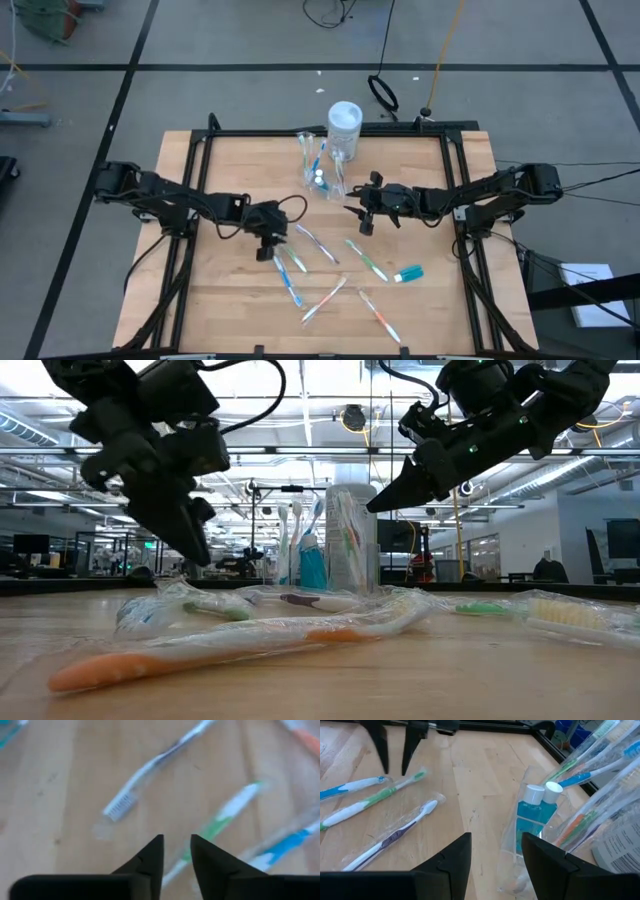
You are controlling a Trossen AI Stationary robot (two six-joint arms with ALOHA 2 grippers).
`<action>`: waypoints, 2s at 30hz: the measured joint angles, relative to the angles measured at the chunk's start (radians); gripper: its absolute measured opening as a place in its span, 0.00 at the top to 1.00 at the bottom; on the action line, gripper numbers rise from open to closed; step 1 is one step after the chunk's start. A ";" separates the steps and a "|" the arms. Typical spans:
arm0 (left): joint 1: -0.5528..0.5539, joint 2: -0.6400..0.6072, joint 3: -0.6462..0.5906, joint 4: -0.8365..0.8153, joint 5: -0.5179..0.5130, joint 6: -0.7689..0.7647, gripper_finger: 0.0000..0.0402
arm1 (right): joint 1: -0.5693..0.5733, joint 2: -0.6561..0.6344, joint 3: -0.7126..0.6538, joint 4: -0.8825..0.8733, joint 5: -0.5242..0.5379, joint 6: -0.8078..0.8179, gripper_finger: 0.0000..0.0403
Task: Pick & Place toothbrushing station
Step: Put the green toothbrush into the transparent organizer
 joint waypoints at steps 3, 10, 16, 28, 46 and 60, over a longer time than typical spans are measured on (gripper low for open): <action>-0.025 0.009 0.001 -0.024 0.004 0.010 0.64 | 0.000 0.000 0.000 0.003 0.000 -0.001 0.59; -0.042 0.120 0.001 -0.046 -0.076 0.127 0.50 | 0.000 0.000 0.000 0.006 0.000 -0.001 0.59; -0.048 0.154 0.004 -0.020 -0.093 0.228 0.60 | 0.000 0.000 0.000 0.007 0.000 -0.001 0.59; -0.129 0.066 0.079 -0.015 -0.461 0.776 0.93 | -0.002 0.000 0.000 0.007 0.000 -0.001 0.59; -0.003 0.061 0.388 0.250 -0.840 2.227 0.93 | -0.015 0.000 0.000 -0.171 0.000 0.014 0.59; 0.128 0.227 0.388 0.397 -0.730 2.497 0.94 | -0.015 0.000 0.000 -0.119 0.000 -0.001 0.59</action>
